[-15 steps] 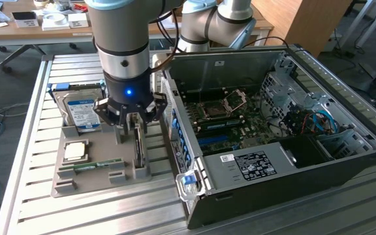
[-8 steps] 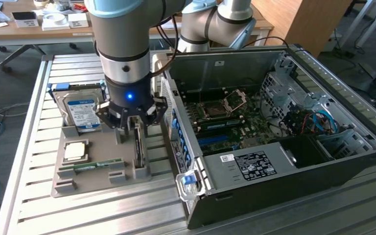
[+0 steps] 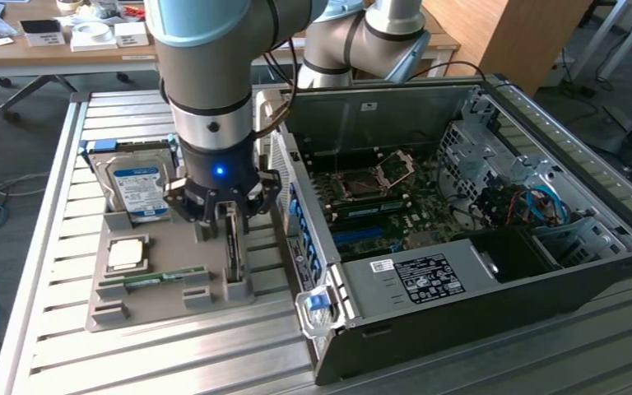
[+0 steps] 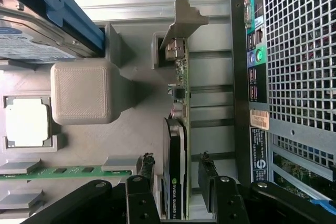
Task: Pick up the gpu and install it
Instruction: 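Pick up the gpu and move the gpu toward the slot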
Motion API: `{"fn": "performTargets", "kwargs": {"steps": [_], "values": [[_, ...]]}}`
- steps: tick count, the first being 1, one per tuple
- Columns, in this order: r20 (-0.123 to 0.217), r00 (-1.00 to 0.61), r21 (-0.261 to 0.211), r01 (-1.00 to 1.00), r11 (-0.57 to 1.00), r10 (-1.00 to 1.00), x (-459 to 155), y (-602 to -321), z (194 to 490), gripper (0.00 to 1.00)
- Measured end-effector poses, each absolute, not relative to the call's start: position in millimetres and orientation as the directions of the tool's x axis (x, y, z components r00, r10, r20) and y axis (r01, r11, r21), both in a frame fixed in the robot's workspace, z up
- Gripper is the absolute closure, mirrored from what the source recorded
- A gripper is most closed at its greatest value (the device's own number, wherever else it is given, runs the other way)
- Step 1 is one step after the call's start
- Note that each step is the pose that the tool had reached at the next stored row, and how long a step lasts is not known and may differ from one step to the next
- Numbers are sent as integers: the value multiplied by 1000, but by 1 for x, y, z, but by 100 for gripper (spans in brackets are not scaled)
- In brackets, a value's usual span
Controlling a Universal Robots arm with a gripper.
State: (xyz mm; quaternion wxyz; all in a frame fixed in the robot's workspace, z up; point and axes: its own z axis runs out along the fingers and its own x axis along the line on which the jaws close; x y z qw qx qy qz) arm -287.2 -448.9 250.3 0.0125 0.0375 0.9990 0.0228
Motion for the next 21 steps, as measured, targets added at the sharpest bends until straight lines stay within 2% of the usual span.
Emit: {"fn": "performTargets", "kwargs": {"steps": [21], "values": [[-23,-997,47,74,996,76,-287,-449,233,53]]}}
